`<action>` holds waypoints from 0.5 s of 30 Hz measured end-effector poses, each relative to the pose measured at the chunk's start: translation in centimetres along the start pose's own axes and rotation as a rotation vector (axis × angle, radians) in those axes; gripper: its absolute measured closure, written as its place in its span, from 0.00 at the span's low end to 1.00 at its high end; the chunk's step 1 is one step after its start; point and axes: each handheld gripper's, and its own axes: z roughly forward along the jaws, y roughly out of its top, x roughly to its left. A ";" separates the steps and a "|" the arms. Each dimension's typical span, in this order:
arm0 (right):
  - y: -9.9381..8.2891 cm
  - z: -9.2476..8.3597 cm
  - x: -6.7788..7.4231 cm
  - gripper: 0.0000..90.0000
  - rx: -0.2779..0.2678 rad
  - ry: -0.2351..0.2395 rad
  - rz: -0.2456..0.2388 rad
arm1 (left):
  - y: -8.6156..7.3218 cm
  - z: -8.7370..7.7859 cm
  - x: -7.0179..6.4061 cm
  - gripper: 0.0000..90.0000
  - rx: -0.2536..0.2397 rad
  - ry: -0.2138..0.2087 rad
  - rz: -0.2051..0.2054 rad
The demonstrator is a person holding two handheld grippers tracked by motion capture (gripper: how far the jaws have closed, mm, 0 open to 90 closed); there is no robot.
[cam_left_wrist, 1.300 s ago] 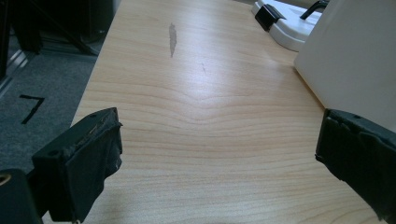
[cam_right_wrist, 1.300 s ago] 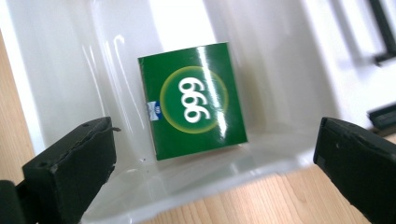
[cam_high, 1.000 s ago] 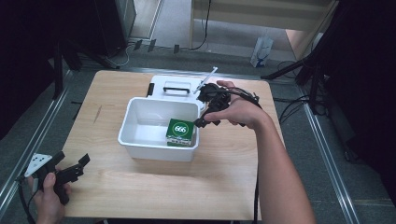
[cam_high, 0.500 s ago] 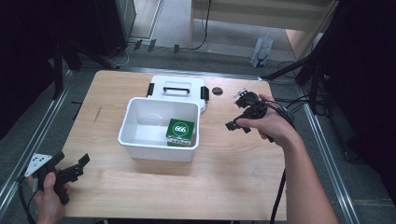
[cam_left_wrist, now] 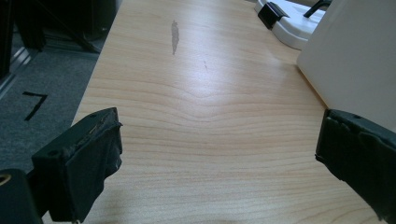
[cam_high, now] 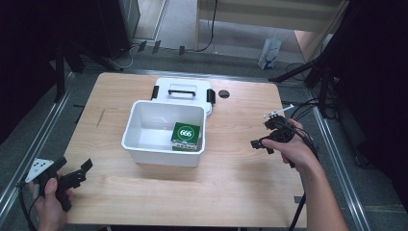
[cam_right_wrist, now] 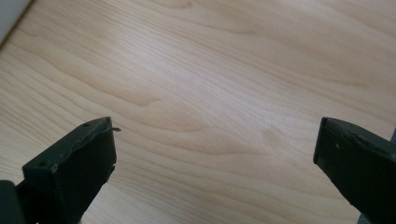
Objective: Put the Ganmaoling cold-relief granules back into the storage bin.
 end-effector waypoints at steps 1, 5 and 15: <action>-0.6 0.2 -0.2 0.00 -0.007 -0.005 0.011 | 0.0 0.0 0.0 0.01 0.000 0.000 -0.001; -3.0 0.9 -0.8 0.00 -0.055 -0.043 0.053 | 0.0 0.0 0.0 0.01 0.000 -0.002 -0.002; -8.9 1.8 -2.2 0.00 -0.272 -0.082 0.180 | 0.0 0.0 -0.1 0.01 0.000 0.001 0.000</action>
